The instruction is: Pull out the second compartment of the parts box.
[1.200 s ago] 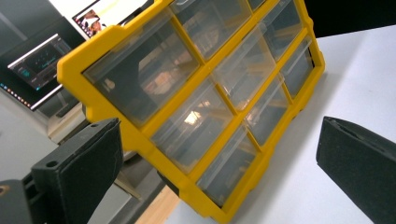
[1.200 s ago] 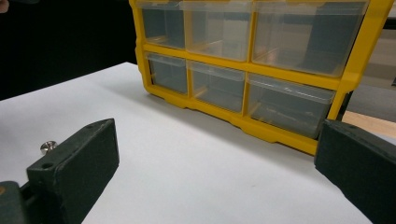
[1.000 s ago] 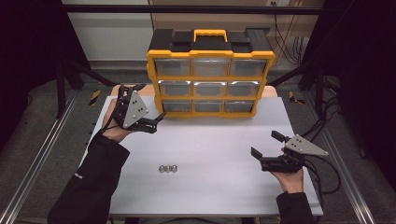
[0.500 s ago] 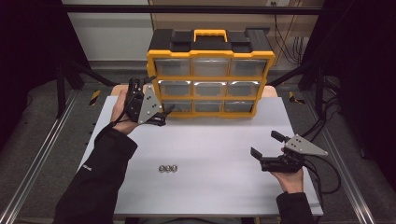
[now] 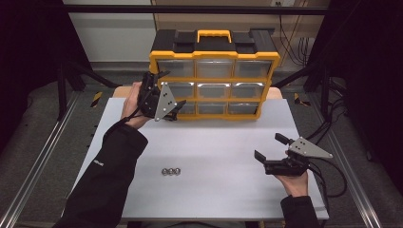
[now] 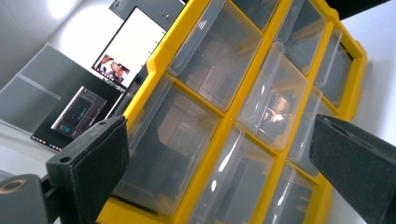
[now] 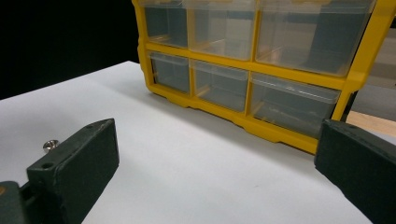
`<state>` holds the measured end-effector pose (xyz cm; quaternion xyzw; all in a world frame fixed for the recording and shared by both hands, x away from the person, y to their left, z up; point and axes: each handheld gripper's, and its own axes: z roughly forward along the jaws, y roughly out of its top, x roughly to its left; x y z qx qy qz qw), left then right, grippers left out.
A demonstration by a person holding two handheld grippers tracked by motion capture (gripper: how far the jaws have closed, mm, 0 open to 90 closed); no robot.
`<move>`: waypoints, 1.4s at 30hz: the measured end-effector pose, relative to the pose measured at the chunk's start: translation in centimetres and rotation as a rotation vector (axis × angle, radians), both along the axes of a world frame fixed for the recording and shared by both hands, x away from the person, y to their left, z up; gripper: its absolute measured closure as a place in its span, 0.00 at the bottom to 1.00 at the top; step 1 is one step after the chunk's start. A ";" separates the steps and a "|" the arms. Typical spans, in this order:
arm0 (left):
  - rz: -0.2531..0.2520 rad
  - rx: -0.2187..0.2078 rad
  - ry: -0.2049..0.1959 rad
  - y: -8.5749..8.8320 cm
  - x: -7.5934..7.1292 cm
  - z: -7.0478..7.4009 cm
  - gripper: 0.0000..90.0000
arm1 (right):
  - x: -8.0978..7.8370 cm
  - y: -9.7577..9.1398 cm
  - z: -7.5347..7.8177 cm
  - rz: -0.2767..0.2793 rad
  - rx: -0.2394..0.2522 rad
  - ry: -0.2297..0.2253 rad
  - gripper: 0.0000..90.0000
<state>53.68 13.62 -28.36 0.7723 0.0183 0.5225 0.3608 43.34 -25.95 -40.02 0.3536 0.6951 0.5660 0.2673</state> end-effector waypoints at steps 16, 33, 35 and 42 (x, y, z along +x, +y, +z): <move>-0.002 0.113 -0.051 -2.6 1.7 0.5 0.08 | 0.1 0.0 -0.1 0.007 -0.018 -0.009 0.00; -0.026 0.193 -0.090 -5.9 3.6 0.3 0.10 | 0.0 0.0 0.0 0.006 0.002 -0.008 0.00; -0.024 0.211 -0.095 -6.3 3.9 0.3 0.10 | -0.1 -0.1 0.1 0.009 -0.009 -0.011 0.00; -0.027 0.218 -0.102 -7.5 4.6 0.2 0.10 | -0.1 0.1 0.0 0.008 0.002 0.000 0.00</move>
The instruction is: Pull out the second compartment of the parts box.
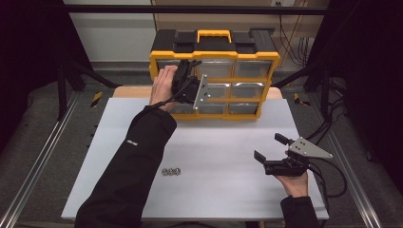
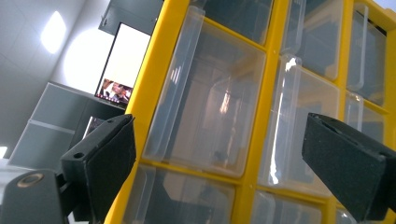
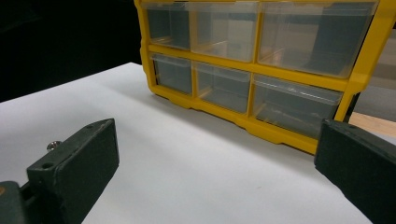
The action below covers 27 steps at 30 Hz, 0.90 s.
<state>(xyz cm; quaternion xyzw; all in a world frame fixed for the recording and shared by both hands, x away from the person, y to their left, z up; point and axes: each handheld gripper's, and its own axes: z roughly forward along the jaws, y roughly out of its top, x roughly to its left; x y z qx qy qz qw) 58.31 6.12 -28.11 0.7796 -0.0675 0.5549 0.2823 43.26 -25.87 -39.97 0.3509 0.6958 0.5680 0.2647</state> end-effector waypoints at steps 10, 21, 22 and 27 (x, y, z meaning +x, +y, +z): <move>-0.010 0.011 -0.023 -1.5 0.9 0.4 0.11 | 0.1 0.1 -0.1 0.009 -0.014 0.001 0.00; -0.020 0.047 -0.064 -3.4 1.8 0.3 0.13 | 0.1 0.2 0.0 0.010 -0.010 -0.002 0.00; -0.018 0.054 -0.064 -3.5 1.8 0.3 0.13 | 0.1 0.1 -0.1 0.011 -0.012 -0.010 0.00; -0.019 0.065 -0.074 -4.0 2.3 -0.2 0.15 | 0.1 0.2 0.0 0.010 -0.005 -0.009 0.00</move>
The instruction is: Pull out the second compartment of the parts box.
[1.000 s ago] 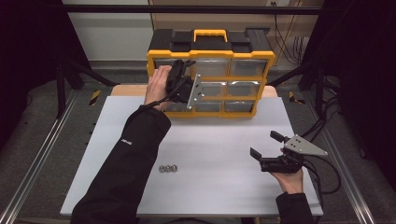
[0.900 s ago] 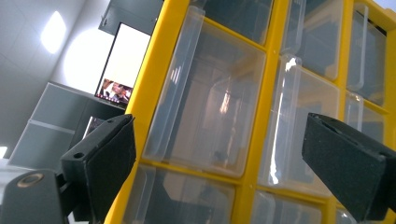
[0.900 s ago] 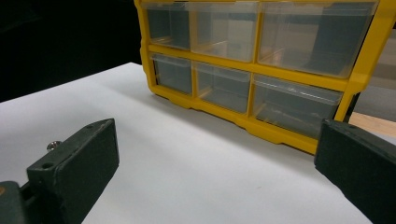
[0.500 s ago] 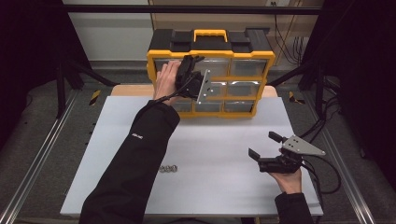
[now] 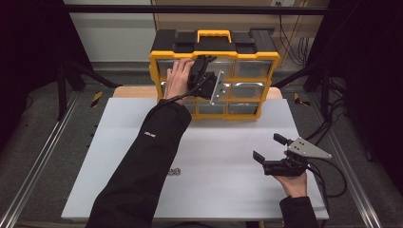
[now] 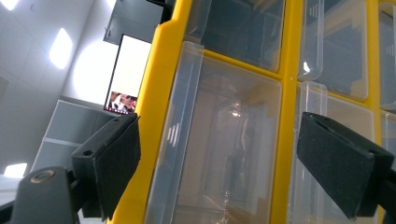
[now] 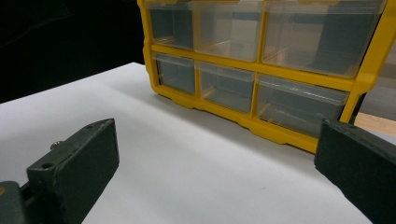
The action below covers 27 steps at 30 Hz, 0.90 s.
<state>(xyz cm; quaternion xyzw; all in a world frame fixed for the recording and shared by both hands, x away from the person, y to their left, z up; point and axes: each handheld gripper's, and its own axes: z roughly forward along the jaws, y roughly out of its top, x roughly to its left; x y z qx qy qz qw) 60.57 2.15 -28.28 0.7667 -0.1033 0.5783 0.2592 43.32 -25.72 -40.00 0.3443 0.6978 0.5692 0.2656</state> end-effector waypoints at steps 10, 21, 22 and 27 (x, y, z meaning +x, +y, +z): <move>0.046 0.078 -0.073 -0.1 0.5 -0.5 0.21 | -0.1 0.1 0.1 0.003 -0.008 -0.002 0.00; 0.067 0.077 -0.107 -0.6 0.3 -0.8 0.33 | -0.3 0.1 0.1 -0.001 -0.010 0.003 0.00; 0.069 0.073 -0.106 -0.6 0.3 -0.8 0.34 | -0.3 0.0 0.1 0.001 -0.014 0.001 0.01; 0.076 0.067 -0.123 -0.5 0.3 -0.7 0.42 | -0.3 0.1 0.1 0.001 -0.012 -0.001 0.00</move>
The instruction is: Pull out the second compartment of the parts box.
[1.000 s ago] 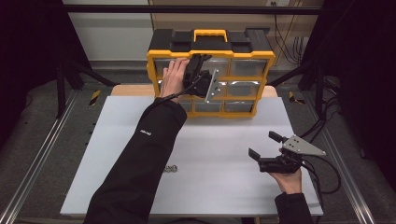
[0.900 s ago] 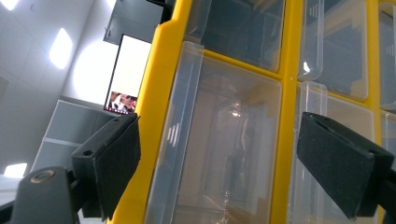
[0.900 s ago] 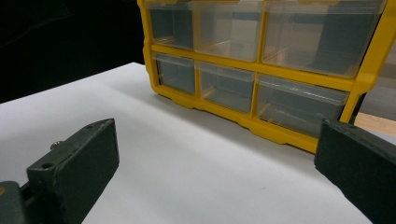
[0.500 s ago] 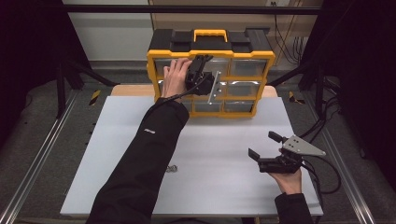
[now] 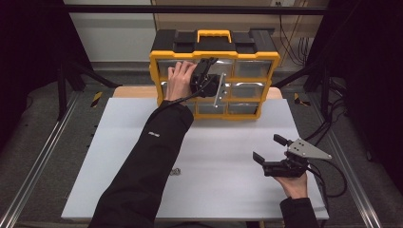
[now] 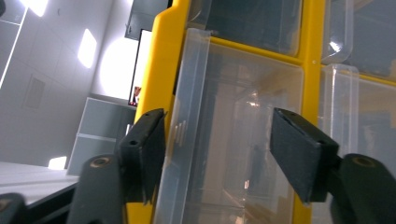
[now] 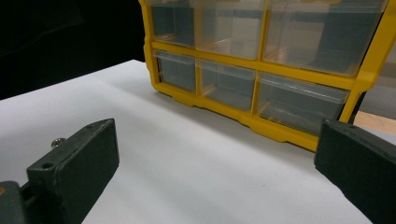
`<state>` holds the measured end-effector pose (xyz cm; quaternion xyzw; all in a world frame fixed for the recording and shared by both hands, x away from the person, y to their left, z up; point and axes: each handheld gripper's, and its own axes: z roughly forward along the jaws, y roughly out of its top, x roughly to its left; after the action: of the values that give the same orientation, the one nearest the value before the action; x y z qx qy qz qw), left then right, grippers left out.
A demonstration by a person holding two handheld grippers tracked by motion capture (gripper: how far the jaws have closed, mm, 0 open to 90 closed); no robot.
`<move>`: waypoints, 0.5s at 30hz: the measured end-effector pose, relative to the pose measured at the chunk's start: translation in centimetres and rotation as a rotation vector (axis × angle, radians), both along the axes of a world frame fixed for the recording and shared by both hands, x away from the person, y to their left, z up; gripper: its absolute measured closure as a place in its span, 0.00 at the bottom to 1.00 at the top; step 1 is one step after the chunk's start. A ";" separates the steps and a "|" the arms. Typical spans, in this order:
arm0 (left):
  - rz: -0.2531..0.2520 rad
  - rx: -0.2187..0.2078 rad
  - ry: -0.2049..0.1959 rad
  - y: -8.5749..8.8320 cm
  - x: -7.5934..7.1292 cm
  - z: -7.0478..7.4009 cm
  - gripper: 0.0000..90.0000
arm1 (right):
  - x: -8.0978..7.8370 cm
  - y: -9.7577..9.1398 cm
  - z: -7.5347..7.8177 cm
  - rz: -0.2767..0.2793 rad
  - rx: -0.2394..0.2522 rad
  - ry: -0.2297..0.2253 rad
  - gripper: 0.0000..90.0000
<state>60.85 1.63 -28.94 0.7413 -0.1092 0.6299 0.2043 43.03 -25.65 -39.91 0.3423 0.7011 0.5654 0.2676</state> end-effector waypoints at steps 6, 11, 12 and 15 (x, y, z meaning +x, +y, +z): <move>0.010 0.020 -0.052 0.1 -0.1 0.1 0.55 | 0.0 0.0 0.0 0.003 -0.003 -0.007 0.00; 0.015 0.009 -0.079 0.1 -0.1 -0.1 0.63 | 0.0 0.0 0.0 -0.001 0.004 0.002 0.00; 0.012 0.006 -0.090 0.1 0.0 -0.1 0.65 | 0.0 0.0 0.0 -0.002 0.008 0.001 0.00; 0.018 0.001 -0.101 0.1 -0.1 -0.1 0.70 | 0.0 0.0 0.0 -0.002 0.009 0.003 0.00</move>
<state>60.74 1.74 -29.07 0.7096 -0.1130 0.6683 0.1925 42.99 -25.63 -39.87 0.3447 0.6987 0.5678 0.2656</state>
